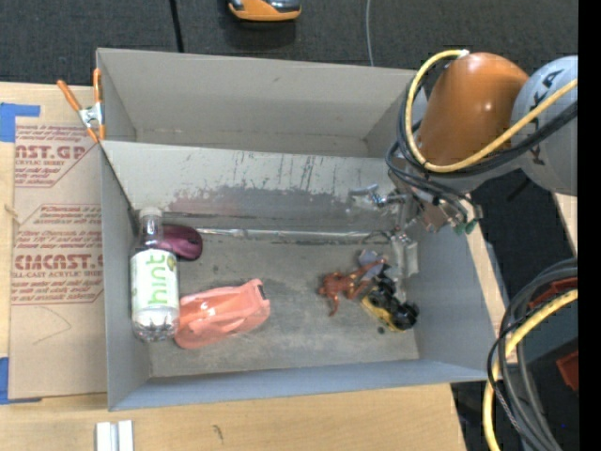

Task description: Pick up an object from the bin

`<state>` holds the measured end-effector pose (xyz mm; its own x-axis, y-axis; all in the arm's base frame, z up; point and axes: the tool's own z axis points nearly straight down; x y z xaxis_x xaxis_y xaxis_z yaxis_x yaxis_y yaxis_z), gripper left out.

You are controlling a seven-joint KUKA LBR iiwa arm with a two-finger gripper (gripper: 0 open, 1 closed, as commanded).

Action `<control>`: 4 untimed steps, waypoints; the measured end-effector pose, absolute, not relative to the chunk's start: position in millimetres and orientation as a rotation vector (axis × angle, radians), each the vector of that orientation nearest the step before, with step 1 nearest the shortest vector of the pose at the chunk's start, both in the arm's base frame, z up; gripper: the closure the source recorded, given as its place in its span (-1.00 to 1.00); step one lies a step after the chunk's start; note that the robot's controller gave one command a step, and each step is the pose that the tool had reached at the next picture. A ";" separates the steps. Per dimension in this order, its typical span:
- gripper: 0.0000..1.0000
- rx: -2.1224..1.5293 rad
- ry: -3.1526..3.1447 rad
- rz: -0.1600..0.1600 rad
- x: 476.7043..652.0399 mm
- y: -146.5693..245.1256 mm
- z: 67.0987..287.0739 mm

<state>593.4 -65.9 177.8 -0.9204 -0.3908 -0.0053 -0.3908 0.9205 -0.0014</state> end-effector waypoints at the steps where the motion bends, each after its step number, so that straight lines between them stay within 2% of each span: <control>1: -1.00 -0.766 3.042 -0.002 570.6 -70.9 96.7; 2: 1.00 -1.174 2.916 -0.002 572.5 -69.8 73.9; 4: 1.00 -1.174 2.915 -0.001 572.6 -69.5 74.5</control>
Offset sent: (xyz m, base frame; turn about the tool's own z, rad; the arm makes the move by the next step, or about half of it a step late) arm -0.0221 -0.0035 -0.1078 -0.3659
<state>572.6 -69.5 74.5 -0.7209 -0.6930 0.0011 -0.6930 0.7209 -0.0005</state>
